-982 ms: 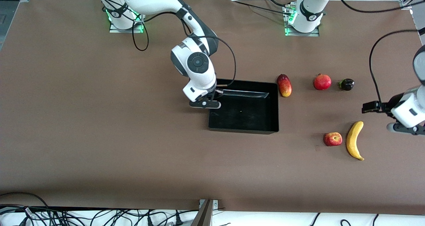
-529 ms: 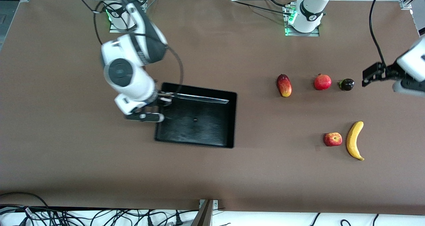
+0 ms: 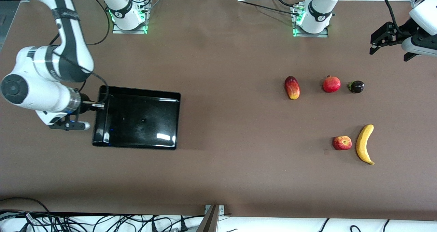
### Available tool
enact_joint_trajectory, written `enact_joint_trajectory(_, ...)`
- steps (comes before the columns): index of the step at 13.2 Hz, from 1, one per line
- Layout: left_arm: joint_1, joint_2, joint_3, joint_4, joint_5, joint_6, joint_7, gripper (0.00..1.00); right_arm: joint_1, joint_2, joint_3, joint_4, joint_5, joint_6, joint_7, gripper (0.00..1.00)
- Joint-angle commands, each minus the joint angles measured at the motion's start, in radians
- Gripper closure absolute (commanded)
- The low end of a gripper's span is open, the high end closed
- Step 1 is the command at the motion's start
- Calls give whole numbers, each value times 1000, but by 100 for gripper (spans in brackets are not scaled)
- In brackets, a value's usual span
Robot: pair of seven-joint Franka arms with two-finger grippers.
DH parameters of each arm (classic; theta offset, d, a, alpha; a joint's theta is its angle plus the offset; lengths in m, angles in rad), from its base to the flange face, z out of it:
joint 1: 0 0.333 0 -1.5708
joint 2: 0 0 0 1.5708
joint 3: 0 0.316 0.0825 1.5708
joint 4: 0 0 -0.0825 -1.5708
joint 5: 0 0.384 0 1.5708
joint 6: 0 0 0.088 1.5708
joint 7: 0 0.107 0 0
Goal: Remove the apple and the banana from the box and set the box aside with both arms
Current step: 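Drag the black tray toward the right arm while the left gripper withdraws, then set the tray down and open the right gripper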
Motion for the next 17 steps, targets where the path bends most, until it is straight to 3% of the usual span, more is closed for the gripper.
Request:
enact_joint_trajectory(1, -27, -58, 6, -71, -19, -13, -23, 0, -3, -52, -67, -105, 65, 14, -85, 100)
enact_joint_trajectory(4, -29, -96, 18, -108, -20, -5, -51, 0, -5, -49, -118, -177, 68, 68, -189, 100)
enact_joint_trajectory(7, -41, -99, 46, -103, -13, 18, -139, 0, -5, -51, -125, -263, 68, 162, -200, 100)
enact_joint_trajectory(13, -33, -99, 52, -103, -20, 24, -186, 0, -14, -48, -133, -273, 68, 161, -214, 100)
enact_joint_trajectory(14, -32, -98, 58, -103, -20, 26, -190, 0, -19, -49, -135, -274, 68, 155, -214, 41)
enact_joint_trajectory(15, -30, -98, 60, -103, -23, 26, -190, 0, -25, -52, -135, -273, 66, 144, -214, 0)
enact_joint_trajectory(17, -27, -98, 60, -99, -25, 23, -193, 0, -23, -78, -129, -265, 63, 94, -208, 0)
